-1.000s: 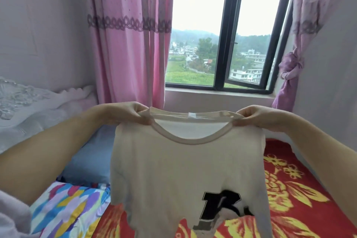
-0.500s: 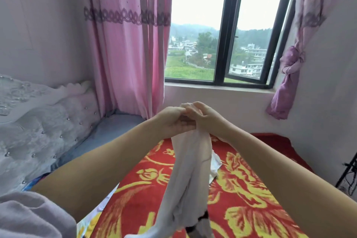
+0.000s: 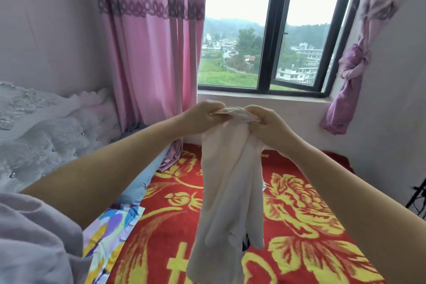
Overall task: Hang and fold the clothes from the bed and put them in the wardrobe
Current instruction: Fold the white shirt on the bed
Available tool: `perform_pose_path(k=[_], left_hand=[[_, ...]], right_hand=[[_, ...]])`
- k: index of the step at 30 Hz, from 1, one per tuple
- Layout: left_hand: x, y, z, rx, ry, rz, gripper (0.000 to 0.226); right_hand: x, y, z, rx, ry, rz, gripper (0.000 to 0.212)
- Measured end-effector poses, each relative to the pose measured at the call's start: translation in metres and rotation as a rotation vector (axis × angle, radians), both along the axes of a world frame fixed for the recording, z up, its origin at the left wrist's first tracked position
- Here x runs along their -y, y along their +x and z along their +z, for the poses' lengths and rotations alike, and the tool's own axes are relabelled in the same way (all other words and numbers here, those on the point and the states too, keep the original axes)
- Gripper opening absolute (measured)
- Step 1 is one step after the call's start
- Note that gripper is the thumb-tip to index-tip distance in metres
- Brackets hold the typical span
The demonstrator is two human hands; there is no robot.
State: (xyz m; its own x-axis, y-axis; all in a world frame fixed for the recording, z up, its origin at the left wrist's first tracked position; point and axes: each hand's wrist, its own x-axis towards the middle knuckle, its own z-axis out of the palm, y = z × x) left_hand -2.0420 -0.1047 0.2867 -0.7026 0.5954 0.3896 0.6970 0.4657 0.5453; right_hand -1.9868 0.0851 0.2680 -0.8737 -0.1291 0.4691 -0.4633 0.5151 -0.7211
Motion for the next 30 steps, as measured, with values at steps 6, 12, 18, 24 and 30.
perform_pose_path(k=[6,12,18,24,30], left_hand=[[-0.032,-0.004,0.022,-0.072,-0.057,-0.05,0.017],[-0.044,-0.015,0.028,-0.053,-0.202,-0.08,0.013],[-0.038,-0.023,0.033,-0.001,-0.13,0.007,0.011],[-0.037,-0.021,0.046,0.019,-0.076,0.041,0.007],[-0.01,-0.031,0.051,0.037,-0.09,0.11,0.012]], right_hand=[[-0.035,-0.003,-0.061,0.431,0.134,-0.122,0.008],[-0.082,-0.009,-0.1,0.439,0.152,-0.343,0.013],[-0.097,-0.004,-0.111,0.2,-0.116,-0.369,0.013],[-0.069,-0.004,-0.152,0.204,0.16,-0.31,0.008],[-0.069,-0.009,-0.168,0.221,-0.232,-0.47,0.022]])
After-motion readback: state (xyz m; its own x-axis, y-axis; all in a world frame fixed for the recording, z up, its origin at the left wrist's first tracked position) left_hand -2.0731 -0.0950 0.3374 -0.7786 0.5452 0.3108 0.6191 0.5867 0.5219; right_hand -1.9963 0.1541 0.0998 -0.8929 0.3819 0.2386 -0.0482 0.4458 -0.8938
